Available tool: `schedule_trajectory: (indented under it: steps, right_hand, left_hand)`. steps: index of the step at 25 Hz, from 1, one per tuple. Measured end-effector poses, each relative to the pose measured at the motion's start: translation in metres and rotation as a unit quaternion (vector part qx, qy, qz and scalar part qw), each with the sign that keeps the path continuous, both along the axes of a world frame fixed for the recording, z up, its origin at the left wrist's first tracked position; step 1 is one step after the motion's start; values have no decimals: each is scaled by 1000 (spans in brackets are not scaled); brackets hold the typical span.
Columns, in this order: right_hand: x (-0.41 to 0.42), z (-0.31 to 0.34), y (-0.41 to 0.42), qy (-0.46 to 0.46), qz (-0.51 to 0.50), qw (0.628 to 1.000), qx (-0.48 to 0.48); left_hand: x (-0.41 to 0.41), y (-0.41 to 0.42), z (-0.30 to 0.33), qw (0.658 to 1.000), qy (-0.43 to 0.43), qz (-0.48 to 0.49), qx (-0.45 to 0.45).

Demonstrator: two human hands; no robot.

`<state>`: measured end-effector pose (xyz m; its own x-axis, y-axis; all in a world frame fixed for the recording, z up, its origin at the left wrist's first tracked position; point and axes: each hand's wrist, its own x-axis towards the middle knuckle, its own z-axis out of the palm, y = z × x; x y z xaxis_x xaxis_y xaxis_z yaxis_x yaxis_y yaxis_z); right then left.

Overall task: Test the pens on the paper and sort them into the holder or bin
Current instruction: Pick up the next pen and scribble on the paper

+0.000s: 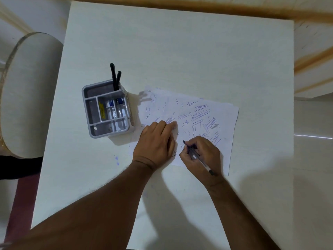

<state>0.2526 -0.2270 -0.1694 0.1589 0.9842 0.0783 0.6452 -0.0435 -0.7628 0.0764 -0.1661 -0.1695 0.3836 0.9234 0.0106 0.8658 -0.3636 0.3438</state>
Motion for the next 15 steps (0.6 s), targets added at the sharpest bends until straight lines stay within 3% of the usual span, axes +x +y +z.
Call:
schedule_trajectory:
  steps: [4, 13, 15]
  right_hand:
    - [0, -2, -1, -13, -23, 1000, 9]
    - [1, -5, -5, -90, 44, 995, 15]
    - [1, -3, -3, -60, 14, 998, 4]
  left_hand:
    - [0, 0, -1, 1000, 5, 0, 5]
    - [0, 0, 0, 1000, 8, 1, 2]
    - [1, 0, 0, 1000, 11, 0, 1]
